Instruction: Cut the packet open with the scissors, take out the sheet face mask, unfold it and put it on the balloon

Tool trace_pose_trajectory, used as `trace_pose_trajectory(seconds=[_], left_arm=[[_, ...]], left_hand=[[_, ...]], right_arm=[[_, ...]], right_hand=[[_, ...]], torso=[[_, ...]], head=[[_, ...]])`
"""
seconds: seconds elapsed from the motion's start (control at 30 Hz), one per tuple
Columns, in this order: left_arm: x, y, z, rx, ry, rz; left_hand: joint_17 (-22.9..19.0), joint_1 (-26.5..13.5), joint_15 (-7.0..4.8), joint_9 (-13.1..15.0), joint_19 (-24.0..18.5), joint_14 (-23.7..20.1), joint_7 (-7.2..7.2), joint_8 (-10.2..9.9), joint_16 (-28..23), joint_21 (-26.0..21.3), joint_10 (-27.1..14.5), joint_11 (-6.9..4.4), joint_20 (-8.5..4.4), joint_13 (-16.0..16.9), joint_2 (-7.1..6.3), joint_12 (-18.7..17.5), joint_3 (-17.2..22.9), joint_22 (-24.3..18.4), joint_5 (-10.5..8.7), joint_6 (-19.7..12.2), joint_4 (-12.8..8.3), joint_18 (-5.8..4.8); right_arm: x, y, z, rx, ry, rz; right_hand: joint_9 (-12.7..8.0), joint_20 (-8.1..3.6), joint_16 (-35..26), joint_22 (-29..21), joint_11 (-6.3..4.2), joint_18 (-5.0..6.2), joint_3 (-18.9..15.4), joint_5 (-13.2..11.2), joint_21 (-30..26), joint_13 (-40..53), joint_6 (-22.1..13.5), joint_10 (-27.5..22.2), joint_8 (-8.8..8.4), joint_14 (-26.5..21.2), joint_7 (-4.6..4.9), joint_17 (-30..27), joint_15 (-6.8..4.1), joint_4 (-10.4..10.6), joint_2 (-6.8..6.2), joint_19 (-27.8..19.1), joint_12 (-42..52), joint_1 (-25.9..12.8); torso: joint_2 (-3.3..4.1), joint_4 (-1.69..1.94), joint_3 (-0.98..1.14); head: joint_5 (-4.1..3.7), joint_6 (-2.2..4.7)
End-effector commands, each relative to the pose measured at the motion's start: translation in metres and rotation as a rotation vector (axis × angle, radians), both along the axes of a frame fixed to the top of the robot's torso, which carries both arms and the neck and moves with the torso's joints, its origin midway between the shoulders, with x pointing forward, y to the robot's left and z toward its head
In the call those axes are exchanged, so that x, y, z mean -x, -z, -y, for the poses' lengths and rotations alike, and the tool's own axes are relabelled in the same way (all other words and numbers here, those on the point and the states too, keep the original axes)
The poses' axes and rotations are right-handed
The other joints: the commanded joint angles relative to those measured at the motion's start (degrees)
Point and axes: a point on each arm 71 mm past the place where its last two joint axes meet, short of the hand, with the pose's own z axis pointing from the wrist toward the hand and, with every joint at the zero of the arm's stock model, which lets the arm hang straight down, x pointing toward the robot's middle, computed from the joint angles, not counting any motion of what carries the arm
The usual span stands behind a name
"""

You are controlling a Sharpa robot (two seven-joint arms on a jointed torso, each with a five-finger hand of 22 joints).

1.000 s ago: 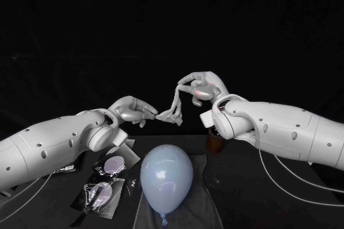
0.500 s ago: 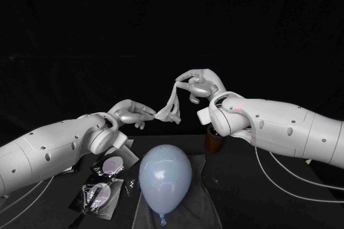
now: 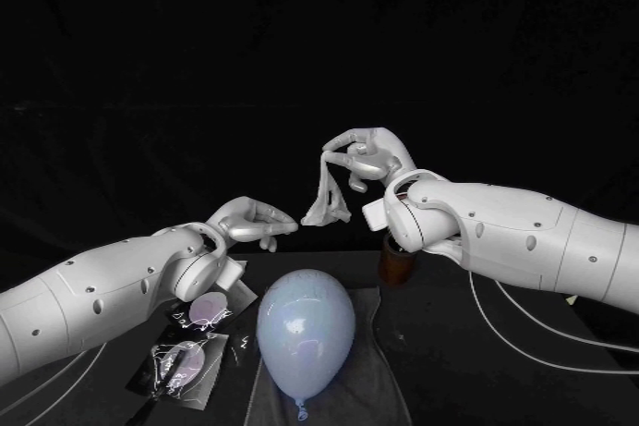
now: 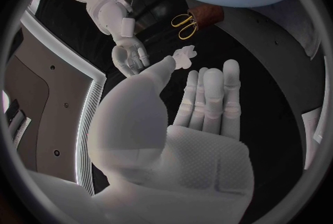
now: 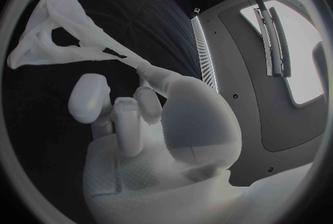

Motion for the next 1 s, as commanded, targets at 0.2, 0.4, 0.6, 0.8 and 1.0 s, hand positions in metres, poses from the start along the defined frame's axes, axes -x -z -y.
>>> trace_pose_trajectory(seconds=[0.2,0.4,0.6,0.8,1.0], left_arm=[[0.001,0.008,0.006,0.024,-0.016,-0.014],[0.001,0.014,0.005,0.020,-0.029,-0.036],[0.003,0.025,0.008,0.054,-0.034,-0.079],[0.003,0.029,0.017,0.090,-0.046,-0.096],[0.001,0.032,0.025,0.116,-0.069,-0.108]], left_hand=[[-0.2,3.1,0.16,0.9,1.0,-0.4,0.32,0.2,-0.3,-1.5,-0.9,0.21,0.23,0.0,1.14,-0.1,-2.4,-1.3,-0.24,-1.4,1.4,0.48],[-0.3,4.2,0.01,1.6,1.5,-0.5,0.07,1.2,-0.4,-2.1,-0.6,0.02,0.13,0.2,1.30,0.5,-3.6,-1.8,-0.25,-0.8,2.3,0.49],[-0.5,6.1,0.05,2.3,1.3,-1.3,-0.22,2.2,-0.8,-3.0,-1.3,-0.04,0.20,0.2,1.84,0.6,-4.5,-2.4,-0.24,-0.5,2.8,0.43],[-0.5,7.7,-0.22,2.4,1.2,-1.7,-0.84,2.6,-0.8,-3.4,-1.4,-0.40,0.08,0.2,2.63,0.7,-4.2,-2.6,-0.24,-0.5,2.9,0.47],[-0.5,7.9,0.08,1.7,1.2,-2.2,-0.11,1.6,-0.7,-3.8,-2.1,0.02,0.13,0.2,2.30,0.7,-5.0,-2.7,-0.24,-2.6,3.7,0.36]], right_arm=[[0.001,-0.002,0.000,0.006,0.003,0.013],[0.001,-0.002,-0.001,0.005,0.002,0.013],[0.004,-0.002,-0.007,0.001,-0.014,0.012],[0.006,-0.002,-0.009,-0.001,-0.022,0.013],[0.008,-0.002,-0.012,-0.005,-0.029,0.011]], right_hand=[[0.1,0.06,0.2,7.7,-0.10,0.72,0.0,0.3,-0.1,-0.1,0.2,0.1,0.19,4.6,0.02,9.5,-0.04,0.2,0.09,0.0,0.2,-0.3],[0.1,0.06,0.2,7.7,-0.10,0.72,0.0,0.3,-0.1,-0.1,0.2,0.1,0.19,4.6,0.02,9.5,-0.04,0.2,0.09,0.0,0.2,-0.3],[0.1,0.06,0.2,7.7,-0.10,0.72,0.0,0.3,-0.1,-0.1,0.2,0.1,0.19,4.6,0.02,9.5,-0.04,0.2,0.09,0.0,0.2,-0.3],[0.1,0.06,0.2,7.6,-0.09,0.73,0.1,0.3,-0.1,0.0,0.1,0.2,0.21,4.6,0.04,9.6,-0.04,0.2,0.11,0.0,0.2,-0.3],[0.1,0.06,0.2,7.6,-0.09,0.73,0.1,0.3,-0.1,0.0,0.1,0.2,0.21,4.6,0.04,9.6,-0.04,0.2,0.11,0.0,0.2,-0.3]], torso=[[0.03,0.04,-0.03],[-0.06,0.10,0.04],[0.00,0.03,-0.06],[0.07,0.04,-0.07],[0.05,0.00,-0.01]], head=[[-0.16,-0.06],[0.06,-0.21],[0.09,0.03],[0.10,0.07],[0.24,0.00]])
